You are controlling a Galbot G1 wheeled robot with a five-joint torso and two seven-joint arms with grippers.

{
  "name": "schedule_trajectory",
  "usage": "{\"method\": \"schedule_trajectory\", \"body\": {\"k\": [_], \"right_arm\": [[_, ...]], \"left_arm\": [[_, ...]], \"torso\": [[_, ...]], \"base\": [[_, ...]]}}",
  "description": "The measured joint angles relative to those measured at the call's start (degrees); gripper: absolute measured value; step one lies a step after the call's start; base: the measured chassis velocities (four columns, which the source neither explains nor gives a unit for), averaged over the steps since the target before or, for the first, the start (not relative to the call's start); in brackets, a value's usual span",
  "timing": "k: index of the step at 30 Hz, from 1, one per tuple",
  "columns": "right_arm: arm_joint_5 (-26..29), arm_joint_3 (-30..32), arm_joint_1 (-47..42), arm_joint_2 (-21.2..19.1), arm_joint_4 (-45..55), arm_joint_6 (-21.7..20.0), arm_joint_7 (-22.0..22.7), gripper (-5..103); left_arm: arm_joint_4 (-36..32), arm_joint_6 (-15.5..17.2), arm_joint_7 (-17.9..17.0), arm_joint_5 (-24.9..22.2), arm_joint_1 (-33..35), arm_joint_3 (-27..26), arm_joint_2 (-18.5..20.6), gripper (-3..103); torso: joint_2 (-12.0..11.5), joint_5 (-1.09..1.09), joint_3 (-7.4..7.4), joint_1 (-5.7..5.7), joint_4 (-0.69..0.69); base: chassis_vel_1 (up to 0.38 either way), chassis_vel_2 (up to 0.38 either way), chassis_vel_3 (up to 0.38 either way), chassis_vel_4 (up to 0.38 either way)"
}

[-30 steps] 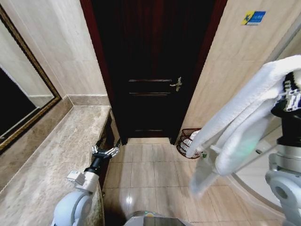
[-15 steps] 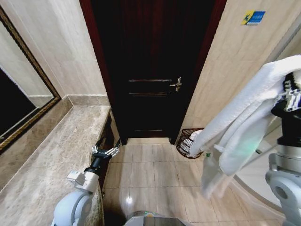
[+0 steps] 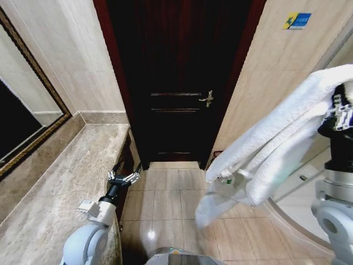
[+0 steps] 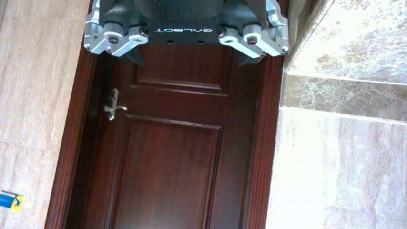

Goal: Discard the used towel into the hamper.

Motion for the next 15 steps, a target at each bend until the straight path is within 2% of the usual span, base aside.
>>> {"method": "schedule_trajectory", "body": {"k": [15], "right_arm": [[0.0,0.0,0.0,0.0,0.0,0.0,0.0,3]], "left_arm": [[0.0,0.0,0.0,0.0,0.0,0.0,0.0,99]], "torso": [[0.0,0.0,0.0,0.0,0.0]], "base": [[-0.007,-0.008,-0.012,-0.007]]}}
